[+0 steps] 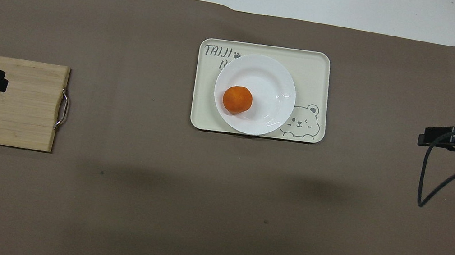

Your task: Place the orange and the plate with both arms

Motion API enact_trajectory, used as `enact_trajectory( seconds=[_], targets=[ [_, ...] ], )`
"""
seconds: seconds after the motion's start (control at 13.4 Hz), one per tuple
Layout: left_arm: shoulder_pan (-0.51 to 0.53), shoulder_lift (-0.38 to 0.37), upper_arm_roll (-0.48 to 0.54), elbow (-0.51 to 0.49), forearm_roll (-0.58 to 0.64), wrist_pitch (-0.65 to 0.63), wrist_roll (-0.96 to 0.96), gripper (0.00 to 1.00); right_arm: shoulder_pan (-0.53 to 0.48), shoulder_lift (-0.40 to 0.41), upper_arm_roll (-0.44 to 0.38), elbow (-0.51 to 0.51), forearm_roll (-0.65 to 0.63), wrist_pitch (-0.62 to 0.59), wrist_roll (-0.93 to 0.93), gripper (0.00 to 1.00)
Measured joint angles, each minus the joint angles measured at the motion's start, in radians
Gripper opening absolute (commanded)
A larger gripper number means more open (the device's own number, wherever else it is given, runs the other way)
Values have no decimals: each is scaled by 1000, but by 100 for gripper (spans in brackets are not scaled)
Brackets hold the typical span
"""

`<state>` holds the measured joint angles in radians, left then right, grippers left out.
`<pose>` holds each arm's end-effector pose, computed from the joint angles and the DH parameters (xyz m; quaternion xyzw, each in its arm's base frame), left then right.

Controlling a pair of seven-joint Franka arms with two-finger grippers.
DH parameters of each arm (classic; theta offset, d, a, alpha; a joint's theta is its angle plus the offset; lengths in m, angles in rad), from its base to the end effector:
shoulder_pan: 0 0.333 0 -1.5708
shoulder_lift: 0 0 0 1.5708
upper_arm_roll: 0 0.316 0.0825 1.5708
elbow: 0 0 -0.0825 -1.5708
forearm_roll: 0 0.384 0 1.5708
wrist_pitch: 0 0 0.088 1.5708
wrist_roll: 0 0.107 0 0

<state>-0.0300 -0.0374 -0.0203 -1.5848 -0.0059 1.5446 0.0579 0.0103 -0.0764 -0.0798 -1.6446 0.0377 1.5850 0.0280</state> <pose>0.5396 -0.0280 0.6361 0.9985 -0.0541 -0.0014 0.0026 0.5307 -0.0346 0.6323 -0.9985 0.0487 -0.0087 0.0217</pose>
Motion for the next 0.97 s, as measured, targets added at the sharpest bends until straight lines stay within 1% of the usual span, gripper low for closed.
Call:
enact_trajectory(
  seconds=[0.15, 0.3, 0.97],
  targets=[
    [0, 0, 0, 0, 0, 0, 0, 100, 0, -17, 2, 26, -22, -33, 0, 100],
    [0, 0, 0, 0, 0, 0, 0, 100, 2, -36, 10, 26, -32, -43, 0, 100],
    [0, 0, 0, 0, 0, 0, 0, 100, 11, -37, 17, 21, -33, -40, -11, 100]
  ],
)
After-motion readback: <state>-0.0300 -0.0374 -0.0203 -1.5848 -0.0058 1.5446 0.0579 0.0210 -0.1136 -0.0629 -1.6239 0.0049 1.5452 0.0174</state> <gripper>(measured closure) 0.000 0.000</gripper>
